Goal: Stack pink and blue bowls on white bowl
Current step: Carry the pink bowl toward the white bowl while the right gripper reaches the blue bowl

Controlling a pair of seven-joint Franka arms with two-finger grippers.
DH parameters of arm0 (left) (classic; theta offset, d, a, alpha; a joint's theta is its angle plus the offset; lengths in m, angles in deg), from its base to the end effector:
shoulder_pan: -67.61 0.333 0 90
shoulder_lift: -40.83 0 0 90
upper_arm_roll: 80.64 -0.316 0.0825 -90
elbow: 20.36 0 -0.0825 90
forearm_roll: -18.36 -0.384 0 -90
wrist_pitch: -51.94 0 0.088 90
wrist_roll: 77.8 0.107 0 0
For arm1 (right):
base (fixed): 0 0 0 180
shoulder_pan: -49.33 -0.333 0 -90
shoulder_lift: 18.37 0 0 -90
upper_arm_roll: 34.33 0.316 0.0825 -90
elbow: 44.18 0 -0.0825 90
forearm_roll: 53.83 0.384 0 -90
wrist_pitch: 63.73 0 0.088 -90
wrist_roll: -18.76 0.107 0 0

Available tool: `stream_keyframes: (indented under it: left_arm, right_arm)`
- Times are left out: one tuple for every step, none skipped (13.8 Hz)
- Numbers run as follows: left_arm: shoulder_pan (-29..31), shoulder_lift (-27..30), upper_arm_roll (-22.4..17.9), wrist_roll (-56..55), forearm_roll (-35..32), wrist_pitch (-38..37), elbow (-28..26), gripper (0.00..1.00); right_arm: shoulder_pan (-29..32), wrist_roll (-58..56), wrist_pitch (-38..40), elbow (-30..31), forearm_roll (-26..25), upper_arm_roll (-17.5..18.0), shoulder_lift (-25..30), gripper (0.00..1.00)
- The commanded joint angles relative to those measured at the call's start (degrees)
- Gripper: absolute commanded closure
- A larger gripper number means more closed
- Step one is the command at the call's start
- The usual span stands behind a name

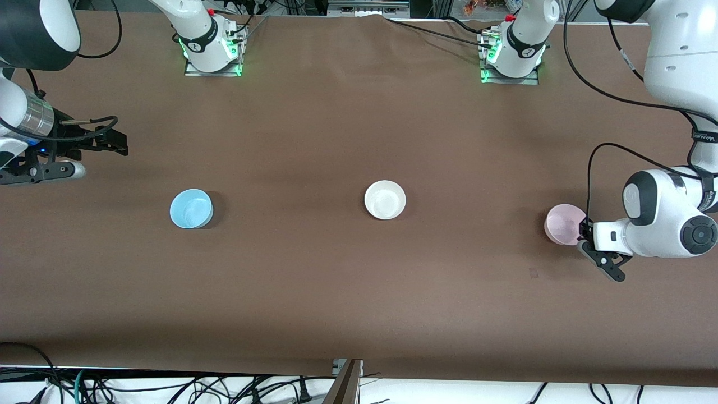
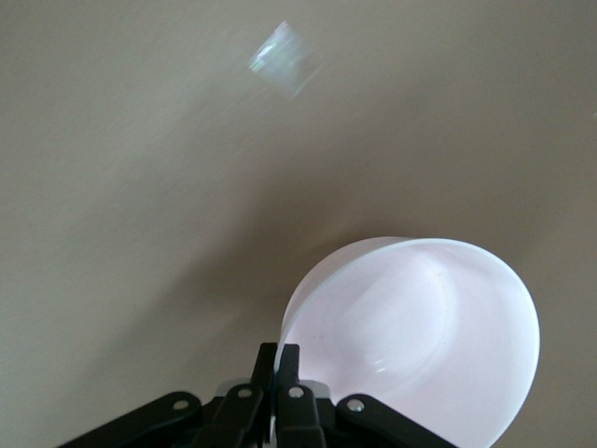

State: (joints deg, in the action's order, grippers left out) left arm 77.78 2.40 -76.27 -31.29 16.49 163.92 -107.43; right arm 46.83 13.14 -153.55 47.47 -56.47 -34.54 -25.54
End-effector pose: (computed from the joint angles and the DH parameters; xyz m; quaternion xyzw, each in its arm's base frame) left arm 0.6777 0.0784 0.2498 0.9303 -0.3477 -0.1003 0.0606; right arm 0.5833 0.0185 0.5395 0.9942 0.0705 -0.0791 0.0209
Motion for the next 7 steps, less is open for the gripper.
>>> stream_keyframes:
  left_arm:
    - [-0.15,2.66,3.96,-11.57,2.05,-5.88,-0.21,1.0]
    - [-0.15,3.09,6.94,-16.5,2.05,-6.85,-0.21,1.0]
    - [-0.15,3.45,9.49,-21.77,2.05,-7.04,-0.21,1.0]
    - [-0.15,3.54,12.56,-26.95,2.31,-7.04,-0.21,1.0]
    - [-0.32,3.45,15.03,-31.79,2.31,-7.04,-0.21,1.0]
    - [-0.5,3.45,17.32,-37.15,2.22,-7.04,-0.21,1.0]
    - [-1.11,3.1,19.52,-42.33,2.22,-6.87,-0.21,1.0]
  right_arm:
    - [-0.13,-1.22,-0.79,0.72,0.1,-0.15,-0.99,0.01]
    - [0.04,-1.32,-1.14,0.9,0.1,-0.23,-2.04,0.01]
    - [0.13,-1.23,-2.62,1.51,0.1,-0.32,-3.01,0.01]
    - [0.22,-1.23,-4.81,2.99,0.1,-0.32,-3.28,0.01]
    - [0.22,-1.14,-7.1,4.4,0.1,-0.41,-3.63,0.01]
    - [0.3,-1.14,-8.95,5.37,0.1,-0.41,-4.5,0.01]
    - [0.31,-1.14,-10.71,6.08,0.18,-0.67,-5.64,0.01]
